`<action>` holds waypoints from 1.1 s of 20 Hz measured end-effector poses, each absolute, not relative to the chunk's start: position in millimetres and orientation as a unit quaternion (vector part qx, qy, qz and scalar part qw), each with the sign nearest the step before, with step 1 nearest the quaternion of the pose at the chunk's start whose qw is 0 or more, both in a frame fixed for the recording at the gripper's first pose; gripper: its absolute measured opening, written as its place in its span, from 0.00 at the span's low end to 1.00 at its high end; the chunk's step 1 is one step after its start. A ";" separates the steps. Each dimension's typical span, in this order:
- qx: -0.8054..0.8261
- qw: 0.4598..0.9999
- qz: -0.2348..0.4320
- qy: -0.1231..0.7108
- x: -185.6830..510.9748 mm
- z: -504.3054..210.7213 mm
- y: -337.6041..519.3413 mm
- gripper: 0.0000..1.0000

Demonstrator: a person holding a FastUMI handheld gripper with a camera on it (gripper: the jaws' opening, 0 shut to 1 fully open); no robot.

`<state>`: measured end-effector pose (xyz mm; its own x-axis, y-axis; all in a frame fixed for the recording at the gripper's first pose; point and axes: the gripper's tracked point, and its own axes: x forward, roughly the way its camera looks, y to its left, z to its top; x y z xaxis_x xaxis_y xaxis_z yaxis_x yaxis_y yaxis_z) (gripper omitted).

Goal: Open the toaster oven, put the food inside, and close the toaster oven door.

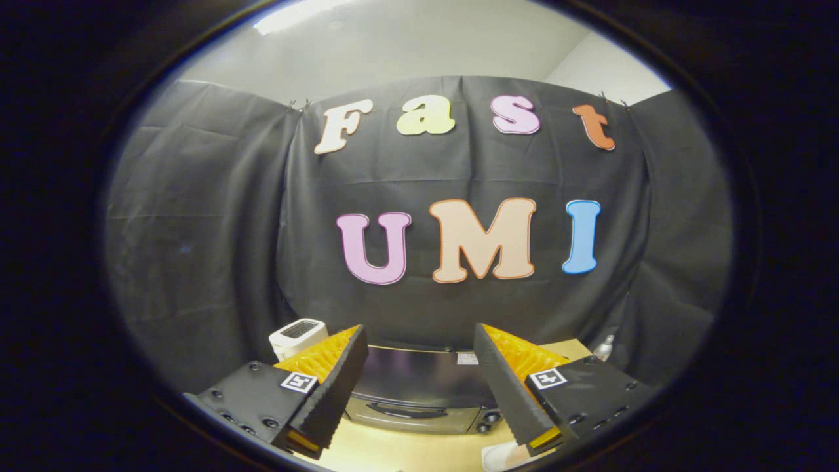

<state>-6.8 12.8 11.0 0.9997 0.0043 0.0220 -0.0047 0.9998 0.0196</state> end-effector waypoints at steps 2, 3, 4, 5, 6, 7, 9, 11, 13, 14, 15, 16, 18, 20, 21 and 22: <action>0.012 1.000 0.000 -0.012 -12.0 9.3 11.8 1.00; 0.014 1.000 0.004 -0.010 -14.0 7.1 14.7 1.00; 0.016 1.000 0.006 -0.008 -16.0 4.6 16.1 1.00; 0.017 1.000 0.007 -0.007 -17.6 4.0 16.3 1.00; 0.017 1.000 0.008 -0.007 -19.3 2.6 16.9 1.00; 0.017 1.000 0.009 -0.006 -20.6 2.6 17.5 1.00; 0.014 1.000 0.010 -0.003 -22.5 -1.8 17.4 1.00; 0.010 1.000 0.008 0.002 -25.0 -4.6 15.5 1.00; 0.011 1.000 0.007 0.006 -26.0 -8.0 16.2 1.00; 0.012 1.000 0.005 0.007 -25.5 -10.5 15.9 1.00; 0.013 1.000 0.003 0.008 -24.6 -10.8 15.5 1.00; 0.015 1.000 0.000 0.008 -23.4 -13.0 15.2 1.00; 0.014 1.000 -0.004 0.011 -18.0 -20.4 16.4 1.00; 0.005 1.000 -0.009 0.020 -9.4 -32.0 20.7 1.00; -0.002 1.000 -0.011 0.026 -4.1 -39.6 22.7 1.00; -0.010 0.999 -0.013 0.033 1.0 -47.8 26.0 1.00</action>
